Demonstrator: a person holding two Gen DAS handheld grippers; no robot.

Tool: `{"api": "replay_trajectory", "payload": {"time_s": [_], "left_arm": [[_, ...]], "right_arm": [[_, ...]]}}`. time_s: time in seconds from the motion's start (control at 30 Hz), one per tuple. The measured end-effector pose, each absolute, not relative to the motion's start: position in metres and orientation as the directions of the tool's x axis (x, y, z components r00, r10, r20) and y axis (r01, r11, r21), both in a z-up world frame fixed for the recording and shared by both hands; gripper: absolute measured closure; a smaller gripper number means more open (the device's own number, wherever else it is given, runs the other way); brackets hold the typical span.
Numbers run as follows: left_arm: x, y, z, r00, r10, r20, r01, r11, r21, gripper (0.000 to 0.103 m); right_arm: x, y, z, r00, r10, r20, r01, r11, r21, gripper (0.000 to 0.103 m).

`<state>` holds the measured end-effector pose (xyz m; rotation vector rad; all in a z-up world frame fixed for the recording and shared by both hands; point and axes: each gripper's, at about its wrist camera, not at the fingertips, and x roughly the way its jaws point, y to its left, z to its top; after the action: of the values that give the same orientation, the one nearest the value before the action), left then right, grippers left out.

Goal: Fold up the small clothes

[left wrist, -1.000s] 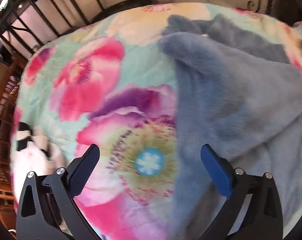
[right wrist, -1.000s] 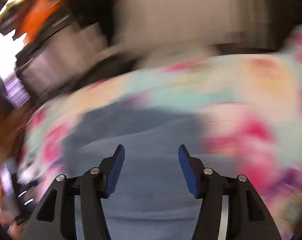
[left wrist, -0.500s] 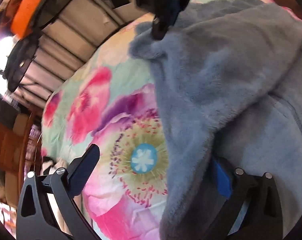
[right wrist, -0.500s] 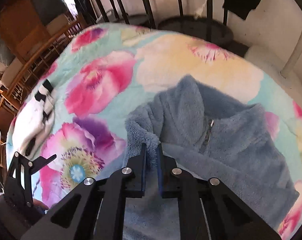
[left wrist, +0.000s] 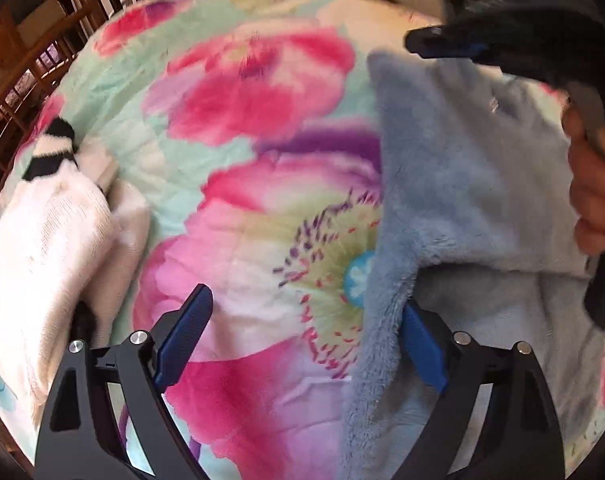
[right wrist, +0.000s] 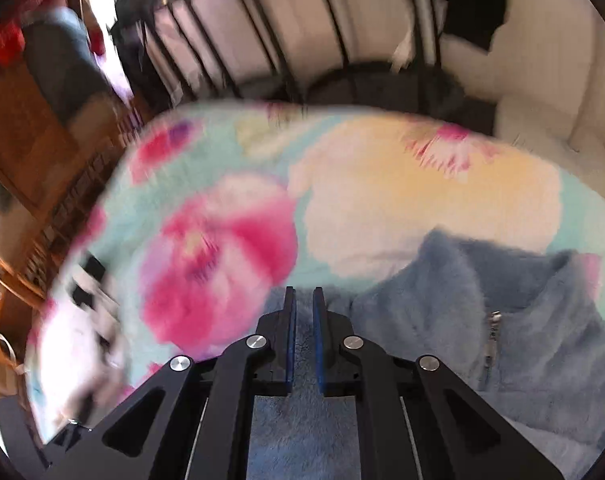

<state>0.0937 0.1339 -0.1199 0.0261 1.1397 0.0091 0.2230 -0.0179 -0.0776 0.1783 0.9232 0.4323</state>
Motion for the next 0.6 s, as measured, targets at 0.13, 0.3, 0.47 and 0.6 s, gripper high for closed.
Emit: {"api": "replay_trajectory", "payload": {"time_s": [0.13, 0.3, 0.47, 0.6], "left_arm": [[0.088, 0.128, -0.093, 0.49, -0.031, -0.871, 0.018, 1.0, -0.025, 0.016], [0.087, 0.093, -0.069, 0.566, -0.047, -0.823, 0.12, 0.992, 0.026, 0.015], [0.071, 0.065, -0.065, 0.609, -0.016, -0.793, 0.192, 0.973, 0.128, 0.008], [0.102, 0.052, -0.109, 0.496, 0.114, -0.861, 0.188, 0.954, 0.235, 0.007]], "right_arm": [[0.195, -0.062, -0.052, 0.542, 0.446, -0.713, -0.303, 0.894, 0.329, 0.093], [0.156, -0.129, -0.067, 0.501, 0.379, -0.778, -0.222, 0.925, 0.308, 0.093], [0.124, -0.174, -0.108, 0.431, 0.34, -0.836, -0.121, 0.94, 0.32, 0.093], [0.114, -0.205, -0.143, 0.41, 0.294, -0.864, 0.003, 0.946, 0.323, 0.094]]}}
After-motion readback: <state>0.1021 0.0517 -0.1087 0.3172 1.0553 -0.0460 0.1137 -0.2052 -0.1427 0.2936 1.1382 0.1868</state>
